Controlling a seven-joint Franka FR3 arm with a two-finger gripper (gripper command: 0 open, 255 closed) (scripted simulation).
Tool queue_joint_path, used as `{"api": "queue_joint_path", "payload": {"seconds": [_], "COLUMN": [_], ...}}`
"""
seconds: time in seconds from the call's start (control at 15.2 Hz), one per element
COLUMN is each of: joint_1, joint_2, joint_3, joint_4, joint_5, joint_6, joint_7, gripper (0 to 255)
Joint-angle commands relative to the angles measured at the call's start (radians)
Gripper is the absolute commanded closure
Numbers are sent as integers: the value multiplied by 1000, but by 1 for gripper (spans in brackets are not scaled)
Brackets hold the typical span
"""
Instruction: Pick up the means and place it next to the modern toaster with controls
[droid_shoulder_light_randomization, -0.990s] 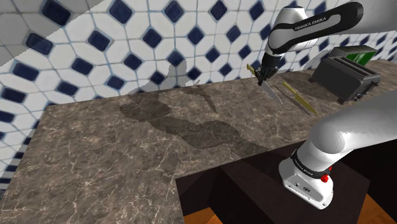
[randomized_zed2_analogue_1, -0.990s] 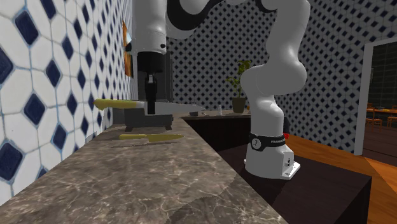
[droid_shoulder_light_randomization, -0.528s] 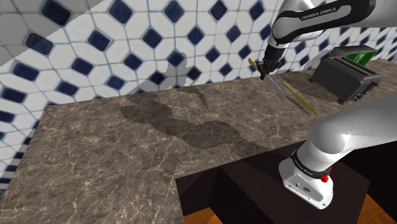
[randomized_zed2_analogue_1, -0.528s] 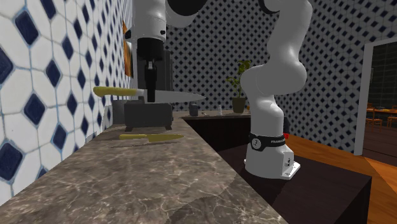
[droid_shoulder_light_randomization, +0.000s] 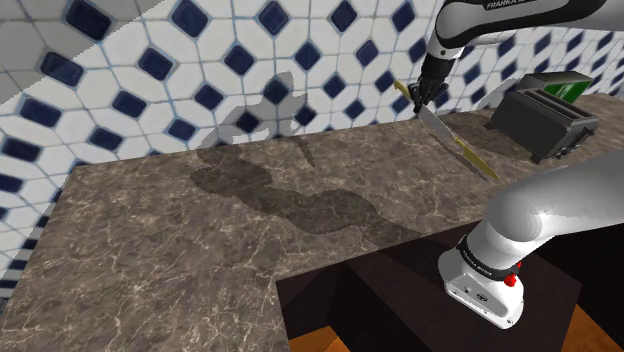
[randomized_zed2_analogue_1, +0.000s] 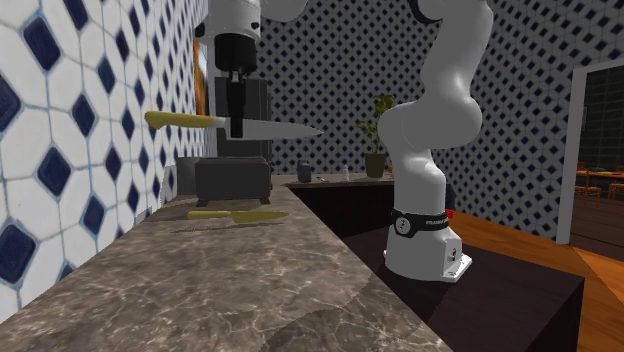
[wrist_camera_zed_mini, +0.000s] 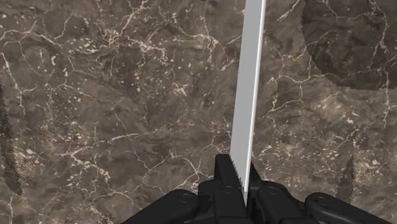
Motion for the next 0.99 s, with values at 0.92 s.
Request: {"api": "queue_joint_path", "payload": {"seconds": [0.92], "joint_1": [-155], "joint_2": [-48], "joint_3": [-270], "joint_4": [14], "joint_5": [-141], "joint_6": [-41], "joint_7": [-340], "gripper": [255]}}
